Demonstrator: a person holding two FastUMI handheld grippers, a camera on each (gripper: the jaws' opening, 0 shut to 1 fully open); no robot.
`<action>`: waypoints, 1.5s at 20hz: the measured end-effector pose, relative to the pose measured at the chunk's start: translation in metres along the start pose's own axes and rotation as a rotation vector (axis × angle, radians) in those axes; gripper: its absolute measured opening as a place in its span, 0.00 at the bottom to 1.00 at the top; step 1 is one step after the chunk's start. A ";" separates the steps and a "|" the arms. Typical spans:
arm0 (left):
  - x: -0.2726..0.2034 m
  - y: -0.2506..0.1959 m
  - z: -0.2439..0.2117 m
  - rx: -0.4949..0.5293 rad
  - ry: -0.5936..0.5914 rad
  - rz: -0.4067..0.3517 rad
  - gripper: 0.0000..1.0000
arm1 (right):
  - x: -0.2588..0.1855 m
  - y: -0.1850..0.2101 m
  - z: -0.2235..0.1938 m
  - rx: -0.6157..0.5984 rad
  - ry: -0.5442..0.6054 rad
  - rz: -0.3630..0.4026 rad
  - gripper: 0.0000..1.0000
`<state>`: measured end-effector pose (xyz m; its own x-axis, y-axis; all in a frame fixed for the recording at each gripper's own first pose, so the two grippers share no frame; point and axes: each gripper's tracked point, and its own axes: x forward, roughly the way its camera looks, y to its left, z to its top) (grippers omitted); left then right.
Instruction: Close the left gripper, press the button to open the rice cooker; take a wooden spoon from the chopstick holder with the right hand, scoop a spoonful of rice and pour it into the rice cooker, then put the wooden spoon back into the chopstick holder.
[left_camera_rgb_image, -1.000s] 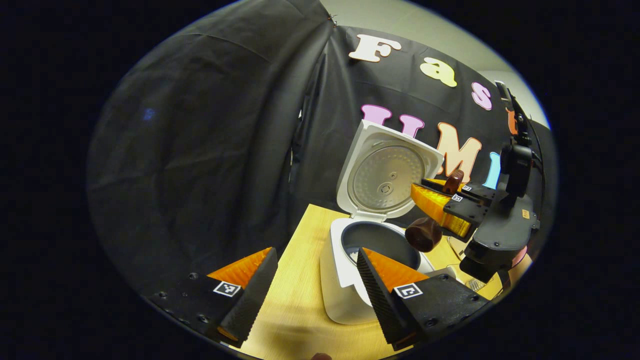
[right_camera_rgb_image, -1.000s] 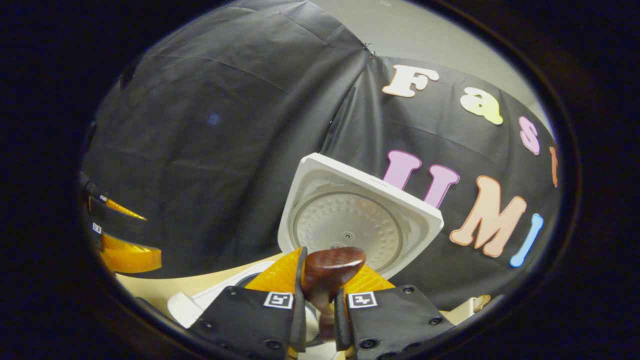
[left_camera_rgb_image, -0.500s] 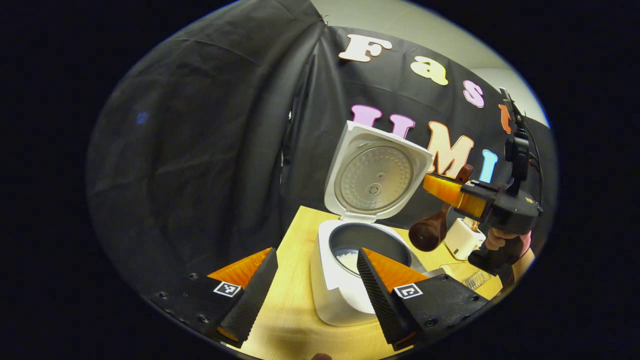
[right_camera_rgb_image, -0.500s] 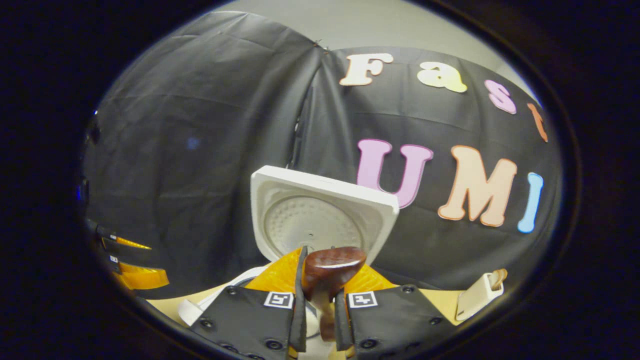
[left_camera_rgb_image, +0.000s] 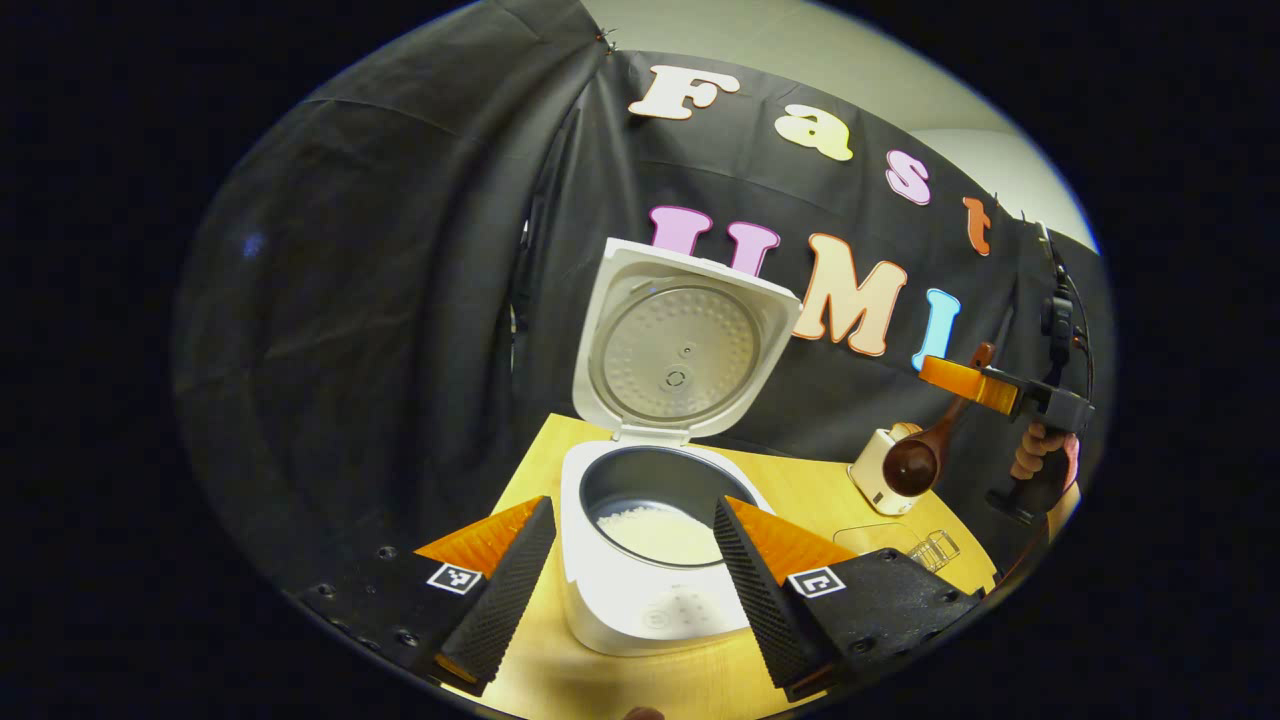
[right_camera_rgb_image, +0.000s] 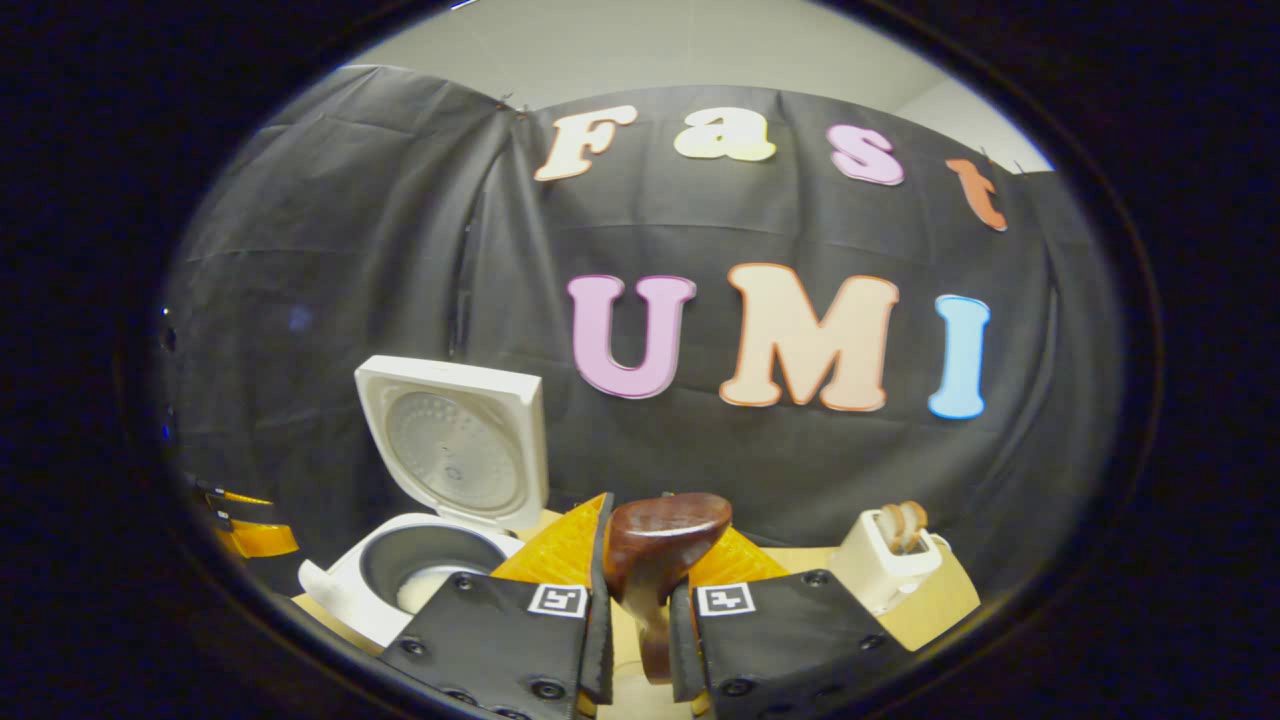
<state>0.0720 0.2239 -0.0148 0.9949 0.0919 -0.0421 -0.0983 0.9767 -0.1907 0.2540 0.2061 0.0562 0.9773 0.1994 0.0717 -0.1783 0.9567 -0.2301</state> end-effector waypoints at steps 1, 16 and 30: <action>0.000 -0.007 -0.002 0.007 0.003 -0.002 0.94 | -0.007 -0.024 -0.001 0.008 0.002 -0.034 0.26; 0.007 -0.083 -0.008 0.067 0.004 0.040 0.95 | -0.066 -0.280 -0.097 0.208 0.108 -0.288 0.26; -0.012 -0.089 -0.013 0.081 0.002 0.153 0.95 | -0.037 -0.272 -0.203 0.263 0.239 -0.176 0.24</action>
<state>0.0685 0.1333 -0.0099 0.9683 0.2409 -0.0665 -0.2468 0.9636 -0.1027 0.2897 -0.1042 -0.0812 0.9891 0.0024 -0.1471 0.0012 0.9997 0.0242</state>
